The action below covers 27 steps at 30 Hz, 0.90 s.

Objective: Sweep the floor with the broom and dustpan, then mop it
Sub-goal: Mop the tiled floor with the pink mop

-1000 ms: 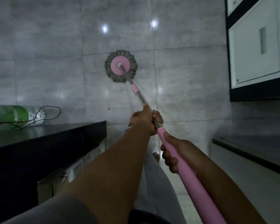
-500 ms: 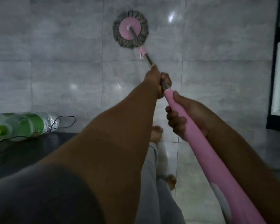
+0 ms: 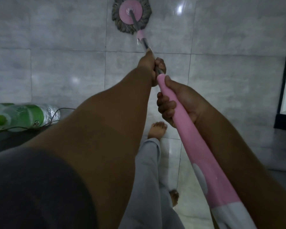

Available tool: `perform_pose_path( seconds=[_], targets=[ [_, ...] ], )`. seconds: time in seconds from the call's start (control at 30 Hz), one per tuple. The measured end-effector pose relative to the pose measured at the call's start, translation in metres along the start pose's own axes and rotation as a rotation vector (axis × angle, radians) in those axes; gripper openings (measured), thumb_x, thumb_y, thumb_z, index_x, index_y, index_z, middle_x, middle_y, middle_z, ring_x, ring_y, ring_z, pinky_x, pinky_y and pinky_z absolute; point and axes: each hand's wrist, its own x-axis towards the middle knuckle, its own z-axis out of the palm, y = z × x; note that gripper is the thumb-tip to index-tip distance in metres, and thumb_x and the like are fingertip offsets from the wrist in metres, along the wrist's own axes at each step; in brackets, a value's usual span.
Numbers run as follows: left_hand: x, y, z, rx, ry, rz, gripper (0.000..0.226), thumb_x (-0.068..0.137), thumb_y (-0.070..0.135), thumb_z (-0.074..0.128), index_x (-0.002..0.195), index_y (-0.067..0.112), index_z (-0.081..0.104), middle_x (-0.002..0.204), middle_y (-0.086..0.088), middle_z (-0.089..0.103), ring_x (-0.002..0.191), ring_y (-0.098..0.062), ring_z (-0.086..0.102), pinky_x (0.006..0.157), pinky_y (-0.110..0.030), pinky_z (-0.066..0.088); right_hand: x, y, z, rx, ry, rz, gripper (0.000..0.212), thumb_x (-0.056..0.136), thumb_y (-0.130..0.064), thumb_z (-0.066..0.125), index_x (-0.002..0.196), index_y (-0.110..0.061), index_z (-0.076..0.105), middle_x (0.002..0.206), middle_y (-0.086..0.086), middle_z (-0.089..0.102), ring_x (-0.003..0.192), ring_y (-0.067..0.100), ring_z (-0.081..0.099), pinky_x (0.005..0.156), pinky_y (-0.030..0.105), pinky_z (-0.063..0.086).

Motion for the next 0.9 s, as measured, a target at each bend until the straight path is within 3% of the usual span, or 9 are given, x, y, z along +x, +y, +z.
perform_pose_path(
  seconds=[0.33, 0.4, 0.43, 0.47, 0.5, 0.57, 0.73, 0.9],
  targets=[
    [-0.087, -0.184, -0.111, -0.176, 0.038, -0.056, 0.051, 0.100, 0.054, 0.045, 0.069, 0.015, 0.037, 0.040, 0.004, 0.036, 0.026, -0.006, 0.031, 0.031, -0.011, 0.029, -0.073, 0.202, -0.059, -0.100, 0.069, 0.055, 0.045, 0.087, -0.054, 0.063, 0.082, -0.011, 0.056, 0.057, -0.001, 0.049, 0.036, 0.007, 0.041, 0.031, 0.019, 0.036],
    [-0.112, -0.232, -0.133, -0.190, 0.070, -0.076, 0.053, 0.099, 0.057, 0.044, 0.067, 0.015, 0.036, 0.039, 0.004, 0.035, 0.026, -0.007, 0.030, 0.050, -0.011, 0.041, -0.095, 0.250, -0.075, -0.113, 0.079, 0.062, 0.044, 0.087, -0.055, 0.063, 0.083, -0.011, 0.055, 0.058, -0.001, 0.048, 0.036, 0.007, 0.040, 0.032, 0.019, 0.035],
    [-0.124, -0.256, -0.144, -0.196, 0.087, -0.071, 0.053, 0.098, 0.058, 0.045, 0.068, 0.015, 0.038, 0.041, 0.003, 0.036, 0.025, -0.008, 0.029, 0.066, -0.012, 0.042, -0.107, 0.273, -0.081, -0.115, 0.082, 0.073, 0.044, 0.087, -0.054, 0.063, 0.084, -0.011, 0.055, 0.058, -0.001, 0.048, 0.037, 0.007, 0.040, 0.032, 0.019, 0.035],
    [-0.137, -0.277, -0.154, -0.199, 0.095, -0.068, 0.051, 0.098, 0.057, 0.046, 0.072, 0.014, 0.040, 0.046, 0.002, 0.040, 0.025, -0.008, 0.029, 0.070, -0.014, 0.042, -0.118, 0.294, -0.087, -0.116, 0.083, 0.088, 0.044, 0.086, -0.054, 0.064, 0.085, -0.011, 0.055, 0.058, -0.001, 0.048, 0.037, 0.007, 0.040, 0.032, 0.019, 0.035],
    [-0.149, -0.296, -0.162, -0.199, 0.092, -0.076, 0.047, 0.098, 0.057, 0.046, 0.077, 0.014, 0.043, 0.056, 0.000, 0.044, 0.025, -0.008, 0.030, 0.061, -0.012, 0.044, -0.129, 0.314, -0.093, -0.114, 0.079, 0.102, 0.044, 0.086, -0.054, 0.064, 0.086, -0.010, 0.055, 0.058, -0.001, 0.049, 0.037, 0.007, 0.040, 0.032, 0.019, 0.036],
    [-0.170, -0.326, -0.178, -0.178, 0.106, -0.085, 0.045, 0.099, 0.056, 0.045, 0.079, 0.016, 0.045, 0.073, 0.001, 0.043, 0.025, -0.006, 0.032, 0.031, -0.013, 0.033, -0.147, 0.347, -0.104, -0.111, 0.086, 0.126, 0.045, 0.085, -0.054, 0.065, 0.084, -0.010, 0.056, 0.058, -0.001, 0.049, 0.037, 0.007, 0.041, 0.032, 0.018, 0.037],
    [-0.195, -0.369, -0.193, -0.125, 0.146, -0.138, 0.056, 0.100, 0.058, 0.039, 0.063, 0.016, 0.036, 0.046, 0.004, 0.032, 0.026, -0.009, 0.029, 0.031, -0.011, 0.024, -0.170, 0.385, -0.119, -0.054, 0.067, 0.196, 0.045, 0.086, -0.054, 0.061, 0.082, -0.010, 0.054, 0.056, -0.001, 0.047, 0.035, 0.008, 0.039, 0.031, 0.018, 0.036],
    [-0.179, -0.361, -0.193, -0.111, 0.160, -0.163, 0.059, 0.099, 0.061, 0.040, 0.061, 0.016, 0.036, 0.042, 0.004, 0.031, 0.027, -0.009, 0.029, 0.031, -0.012, 0.025, -0.155, 0.377, -0.125, -0.021, 0.058, 0.197, 0.045, 0.081, -0.053, 0.064, 0.083, -0.008, 0.057, 0.056, 0.002, 0.048, 0.034, 0.010, 0.040, 0.031, 0.020, 0.037]
  ],
)
